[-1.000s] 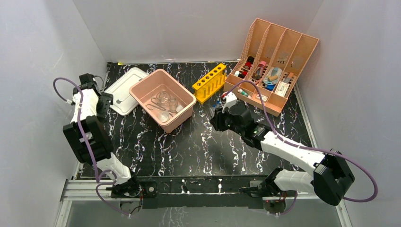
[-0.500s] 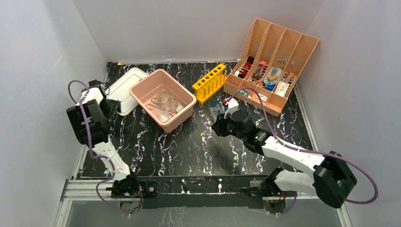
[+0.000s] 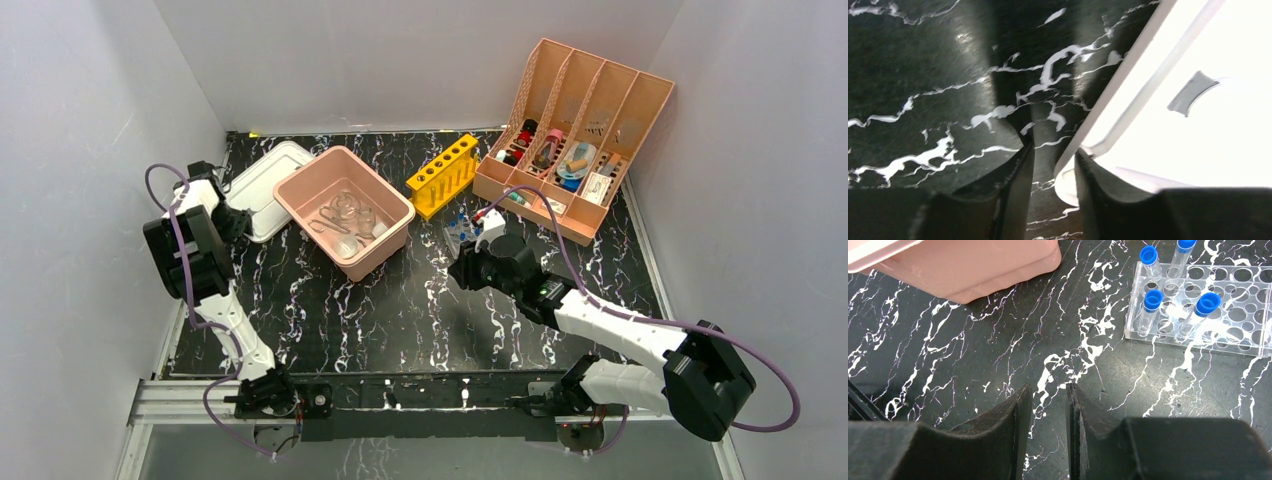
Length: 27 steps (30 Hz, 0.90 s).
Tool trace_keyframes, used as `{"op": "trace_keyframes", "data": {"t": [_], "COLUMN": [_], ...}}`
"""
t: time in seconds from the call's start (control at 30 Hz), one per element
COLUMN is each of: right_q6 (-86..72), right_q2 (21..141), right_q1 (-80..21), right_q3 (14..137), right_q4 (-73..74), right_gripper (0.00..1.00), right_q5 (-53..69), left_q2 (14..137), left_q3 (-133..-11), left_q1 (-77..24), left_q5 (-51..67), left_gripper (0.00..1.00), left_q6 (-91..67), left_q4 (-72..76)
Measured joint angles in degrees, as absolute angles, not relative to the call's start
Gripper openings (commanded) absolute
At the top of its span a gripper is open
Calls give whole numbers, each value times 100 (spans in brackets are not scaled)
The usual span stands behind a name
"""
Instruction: Organize the chemistry lab equipment
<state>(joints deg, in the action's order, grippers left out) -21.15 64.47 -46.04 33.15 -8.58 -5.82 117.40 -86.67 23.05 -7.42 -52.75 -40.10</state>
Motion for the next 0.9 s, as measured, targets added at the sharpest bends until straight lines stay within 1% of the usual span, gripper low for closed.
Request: {"op": "trace_keyframes", "data": {"t": [0.07,0.27,0.5,0.73,0.9], "right_q6": [-2130,-2187,-2213,-2235,-2257], "right_q2": [6447,6449,6471,6532,6589], "right_q1": [-4604,-4604,-4604,-4604,-4604], "right_q3": [3310,3308,3308,3310,3308], "right_q4": [-858,-864,-864,-880,-886], "right_gripper": [40,40,40,39,39], "right_q5": [-582,-580,-576,-486,-388], "left_q2": [11756,11493,11124,10534,10033], "left_q3": [-8674,-8243,-7920,-8326,-8372], "left_q1": [2283,2272,2281,2281,2279], "left_q5": [-687,-690,-744,-438,-86], "left_gripper": [0,0,0,0,0], "left_q6": [-5266,-5078,-5017,-4875,-4792], "left_q4": [-3813,-3277,-3087,-2952,-2727]}}
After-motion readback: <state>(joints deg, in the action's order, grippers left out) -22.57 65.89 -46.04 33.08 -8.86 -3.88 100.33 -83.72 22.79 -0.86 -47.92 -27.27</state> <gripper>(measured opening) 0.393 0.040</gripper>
